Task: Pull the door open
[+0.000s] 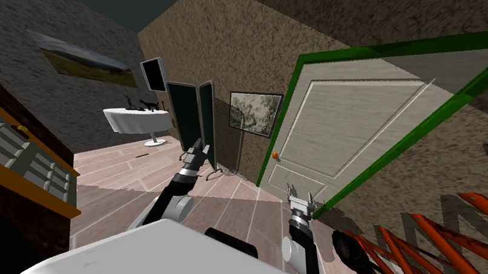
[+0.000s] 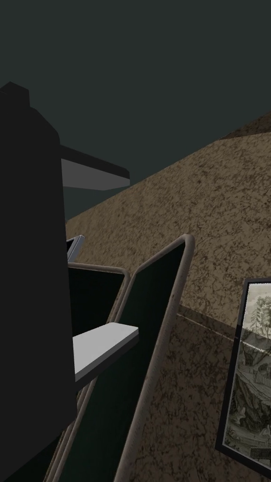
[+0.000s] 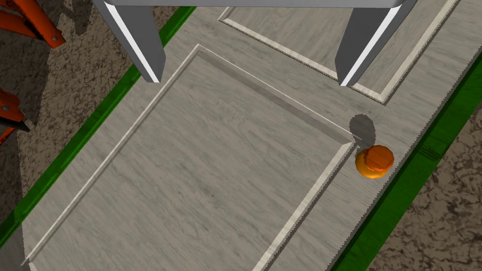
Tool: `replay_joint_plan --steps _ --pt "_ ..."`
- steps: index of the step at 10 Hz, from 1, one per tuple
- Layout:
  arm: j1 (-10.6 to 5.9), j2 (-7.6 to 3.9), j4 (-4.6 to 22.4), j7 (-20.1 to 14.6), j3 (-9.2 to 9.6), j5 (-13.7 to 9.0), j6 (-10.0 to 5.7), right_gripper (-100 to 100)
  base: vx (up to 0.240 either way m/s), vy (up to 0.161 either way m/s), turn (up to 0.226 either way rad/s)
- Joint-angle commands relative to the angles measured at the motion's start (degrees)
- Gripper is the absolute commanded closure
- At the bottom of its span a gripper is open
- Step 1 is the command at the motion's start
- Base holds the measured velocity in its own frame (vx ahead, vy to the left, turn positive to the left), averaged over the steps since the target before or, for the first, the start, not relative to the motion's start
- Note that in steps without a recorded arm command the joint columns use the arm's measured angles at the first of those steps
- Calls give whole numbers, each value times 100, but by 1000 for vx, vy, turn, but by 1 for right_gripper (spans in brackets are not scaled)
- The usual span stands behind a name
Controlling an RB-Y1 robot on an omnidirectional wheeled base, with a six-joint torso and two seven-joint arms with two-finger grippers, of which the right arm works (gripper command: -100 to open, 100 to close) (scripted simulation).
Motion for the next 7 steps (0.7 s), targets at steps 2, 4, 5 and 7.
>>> replay_joint_plan --steps 2,4,5,7 --pt "-176 -25 382 -299 -90 -164 -67 -100 95 -20 141" --pt "-314 -40 708 -522 -150 -283 -154 -100 99 -35 151" --pt "-381 -46 867 -632 -180 -341 -196 -100 100 -26 192" --pt "-516 -57 1186 -850 -240 -457 -280 -100 91 -46 154"
